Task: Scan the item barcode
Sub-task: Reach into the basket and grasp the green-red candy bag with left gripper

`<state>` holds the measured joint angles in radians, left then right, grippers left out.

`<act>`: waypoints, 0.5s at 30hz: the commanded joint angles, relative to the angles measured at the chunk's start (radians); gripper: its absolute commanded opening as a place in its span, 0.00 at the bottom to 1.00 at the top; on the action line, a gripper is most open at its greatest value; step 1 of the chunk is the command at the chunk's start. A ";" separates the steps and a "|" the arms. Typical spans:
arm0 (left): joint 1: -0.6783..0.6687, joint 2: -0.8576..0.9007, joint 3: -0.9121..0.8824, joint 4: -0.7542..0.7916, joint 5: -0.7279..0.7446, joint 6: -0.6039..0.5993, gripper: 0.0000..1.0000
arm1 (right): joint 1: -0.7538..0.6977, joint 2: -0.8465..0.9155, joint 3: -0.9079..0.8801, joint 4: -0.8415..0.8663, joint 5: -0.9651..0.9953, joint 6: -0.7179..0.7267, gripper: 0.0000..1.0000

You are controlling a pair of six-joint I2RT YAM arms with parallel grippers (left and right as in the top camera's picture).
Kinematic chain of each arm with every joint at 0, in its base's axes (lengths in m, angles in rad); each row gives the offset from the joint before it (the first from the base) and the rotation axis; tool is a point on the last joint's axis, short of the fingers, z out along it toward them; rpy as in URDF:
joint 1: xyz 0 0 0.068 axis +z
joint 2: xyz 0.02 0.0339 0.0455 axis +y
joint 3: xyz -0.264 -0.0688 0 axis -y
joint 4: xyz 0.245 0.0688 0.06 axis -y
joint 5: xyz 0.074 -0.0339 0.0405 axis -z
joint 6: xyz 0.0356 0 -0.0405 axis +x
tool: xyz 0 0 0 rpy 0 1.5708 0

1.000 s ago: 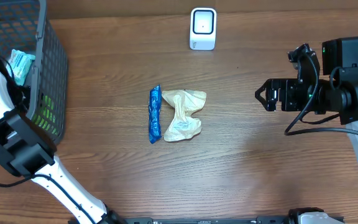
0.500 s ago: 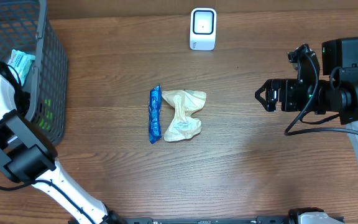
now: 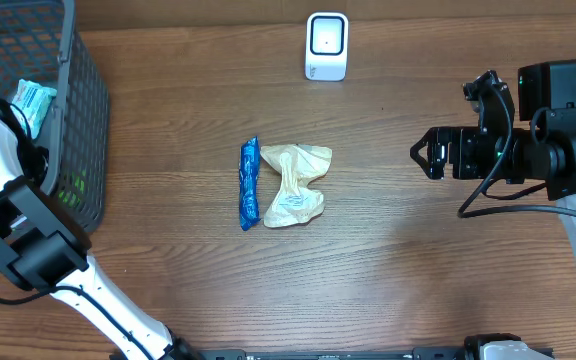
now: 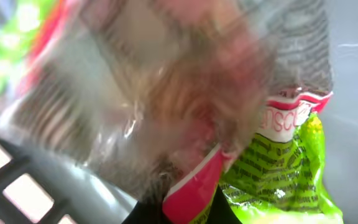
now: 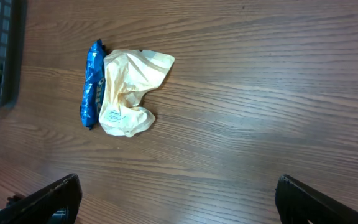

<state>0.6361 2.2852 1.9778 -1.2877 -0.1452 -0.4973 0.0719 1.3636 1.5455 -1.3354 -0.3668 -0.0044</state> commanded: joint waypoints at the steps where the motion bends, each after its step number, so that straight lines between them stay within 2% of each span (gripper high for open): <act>1: -0.016 -0.106 0.163 -0.040 0.037 0.060 0.04 | -0.004 -0.013 0.025 0.007 -0.009 -0.003 1.00; 5: -0.029 -0.234 0.254 -0.060 0.034 0.083 0.04 | -0.004 -0.013 0.025 0.008 -0.010 -0.003 1.00; 10: -0.053 -0.421 0.279 -0.050 0.036 0.106 0.04 | -0.004 -0.013 0.025 0.005 -0.010 -0.003 1.00; 15: -0.136 -0.561 0.279 -0.053 0.088 0.214 0.04 | -0.004 -0.013 0.025 0.007 -0.010 -0.003 1.00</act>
<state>0.5583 1.7950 2.2414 -1.3392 -0.1040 -0.3855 0.0719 1.3636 1.5455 -1.3327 -0.3672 -0.0036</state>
